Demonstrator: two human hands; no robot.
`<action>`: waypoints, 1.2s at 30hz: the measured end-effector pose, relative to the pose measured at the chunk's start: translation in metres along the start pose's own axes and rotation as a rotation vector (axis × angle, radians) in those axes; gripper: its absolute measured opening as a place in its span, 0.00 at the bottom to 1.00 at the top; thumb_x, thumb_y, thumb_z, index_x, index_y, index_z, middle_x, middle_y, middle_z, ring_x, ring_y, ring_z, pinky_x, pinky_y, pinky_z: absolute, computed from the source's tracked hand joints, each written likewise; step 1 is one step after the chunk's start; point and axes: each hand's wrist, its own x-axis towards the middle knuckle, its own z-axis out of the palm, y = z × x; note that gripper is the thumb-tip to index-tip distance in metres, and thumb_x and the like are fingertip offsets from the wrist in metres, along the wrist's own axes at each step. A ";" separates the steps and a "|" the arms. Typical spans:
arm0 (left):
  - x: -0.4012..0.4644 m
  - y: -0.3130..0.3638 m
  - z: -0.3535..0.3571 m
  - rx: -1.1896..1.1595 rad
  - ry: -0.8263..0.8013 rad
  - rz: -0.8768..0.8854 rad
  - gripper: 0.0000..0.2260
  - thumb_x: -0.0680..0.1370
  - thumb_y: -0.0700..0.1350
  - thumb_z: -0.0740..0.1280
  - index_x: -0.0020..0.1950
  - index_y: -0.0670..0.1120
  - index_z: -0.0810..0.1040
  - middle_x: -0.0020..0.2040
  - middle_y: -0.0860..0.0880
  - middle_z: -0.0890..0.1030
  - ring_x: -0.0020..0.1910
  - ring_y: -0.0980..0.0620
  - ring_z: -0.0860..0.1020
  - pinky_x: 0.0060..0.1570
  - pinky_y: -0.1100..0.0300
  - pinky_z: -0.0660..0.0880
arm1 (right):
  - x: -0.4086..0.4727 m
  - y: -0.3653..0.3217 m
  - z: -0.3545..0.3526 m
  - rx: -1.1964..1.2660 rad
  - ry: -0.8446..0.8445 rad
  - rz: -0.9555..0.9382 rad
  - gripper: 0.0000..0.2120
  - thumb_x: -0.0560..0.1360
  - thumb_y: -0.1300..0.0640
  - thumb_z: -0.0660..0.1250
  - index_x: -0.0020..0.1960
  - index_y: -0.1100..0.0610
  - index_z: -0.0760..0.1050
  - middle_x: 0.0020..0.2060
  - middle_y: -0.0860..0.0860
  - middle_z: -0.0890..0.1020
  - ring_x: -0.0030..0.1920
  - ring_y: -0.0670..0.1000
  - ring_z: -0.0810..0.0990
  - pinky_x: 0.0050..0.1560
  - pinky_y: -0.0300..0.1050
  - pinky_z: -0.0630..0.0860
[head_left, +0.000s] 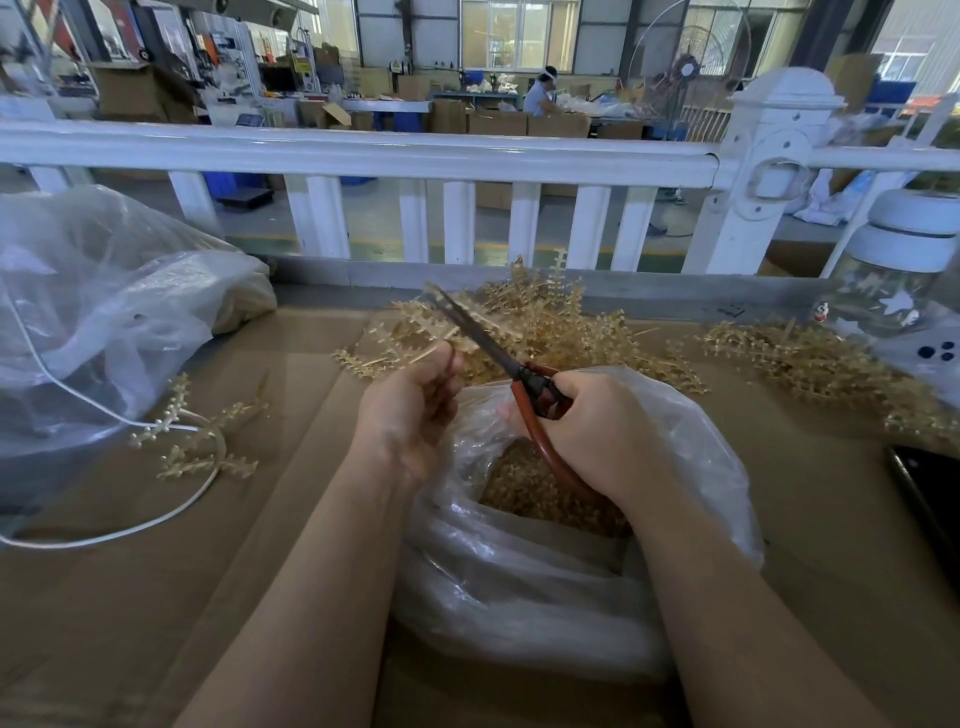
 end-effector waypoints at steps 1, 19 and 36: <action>-0.001 -0.001 0.001 0.054 -0.029 0.017 0.07 0.77 0.42 0.70 0.39 0.46 0.82 0.35 0.52 0.82 0.31 0.58 0.76 0.33 0.66 0.73 | 0.001 0.000 0.000 0.077 0.006 0.026 0.18 0.71 0.34 0.72 0.37 0.49 0.80 0.29 0.45 0.82 0.32 0.43 0.80 0.30 0.37 0.75; -0.006 -0.008 0.011 0.238 -0.160 0.212 0.04 0.74 0.38 0.73 0.40 0.45 0.85 0.38 0.47 0.85 0.33 0.57 0.77 0.35 0.66 0.73 | 0.007 0.000 -0.001 0.346 0.120 0.100 0.10 0.73 0.45 0.75 0.39 0.49 0.80 0.31 0.41 0.83 0.31 0.41 0.80 0.36 0.40 0.75; -0.003 -0.005 0.010 0.091 -0.080 0.306 0.18 0.76 0.33 0.68 0.30 0.51 0.78 0.29 0.53 0.75 0.31 0.56 0.71 0.35 0.64 0.70 | -0.001 0.003 -0.002 -0.249 0.172 -0.123 0.19 0.74 0.30 0.67 0.49 0.45 0.75 0.38 0.42 0.81 0.40 0.44 0.79 0.37 0.38 0.76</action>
